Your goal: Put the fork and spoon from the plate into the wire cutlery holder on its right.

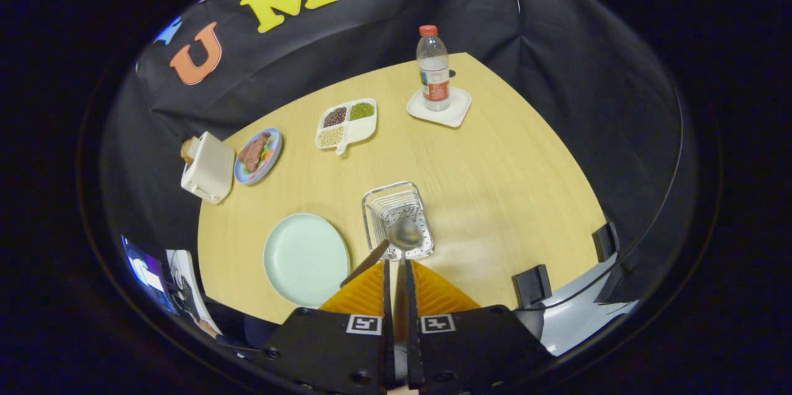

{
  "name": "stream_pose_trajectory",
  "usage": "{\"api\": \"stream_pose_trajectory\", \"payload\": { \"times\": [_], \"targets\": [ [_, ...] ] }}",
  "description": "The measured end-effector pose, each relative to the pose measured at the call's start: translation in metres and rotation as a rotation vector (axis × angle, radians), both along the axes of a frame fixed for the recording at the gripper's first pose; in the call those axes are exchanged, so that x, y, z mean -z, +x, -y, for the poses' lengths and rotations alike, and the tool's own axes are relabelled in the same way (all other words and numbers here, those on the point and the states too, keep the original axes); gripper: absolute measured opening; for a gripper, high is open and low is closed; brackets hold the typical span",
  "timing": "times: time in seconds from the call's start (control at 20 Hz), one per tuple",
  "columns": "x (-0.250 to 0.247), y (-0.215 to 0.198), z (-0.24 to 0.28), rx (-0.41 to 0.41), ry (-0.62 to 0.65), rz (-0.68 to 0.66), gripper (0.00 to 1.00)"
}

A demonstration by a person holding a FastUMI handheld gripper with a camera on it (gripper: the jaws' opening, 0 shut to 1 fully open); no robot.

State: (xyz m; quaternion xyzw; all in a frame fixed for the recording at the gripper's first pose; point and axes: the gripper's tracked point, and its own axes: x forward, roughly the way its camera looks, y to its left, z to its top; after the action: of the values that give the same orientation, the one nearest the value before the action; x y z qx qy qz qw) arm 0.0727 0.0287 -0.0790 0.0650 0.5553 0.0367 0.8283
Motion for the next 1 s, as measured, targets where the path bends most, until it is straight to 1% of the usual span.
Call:
{"api": "stream_pose_trajectory", "payload": {
  "times": [0.1, 0.35, 0.5, 0.6, 0.75, 1.0],
  "targets": [
    [-0.006, 0.001, -0.002, -0.009, 0.007, 0.020, 0.22],
    [-0.025, 0.002, -0.006, -0.047, -0.026, 0.127, 0.65],
    [-0.043, 0.000, -0.011, -0.073, -0.044, 0.227, 0.93],
    [-0.063, -0.001, -0.017, -0.086, -0.041, 0.328, 0.97],
    [-0.100, -0.004, -0.021, -0.094, -0.049, 0.526, 0.97],
    [-0.168, -0.023, -0.021, -0.106, -0.129, 0.876, 0.96]
  ]
}}
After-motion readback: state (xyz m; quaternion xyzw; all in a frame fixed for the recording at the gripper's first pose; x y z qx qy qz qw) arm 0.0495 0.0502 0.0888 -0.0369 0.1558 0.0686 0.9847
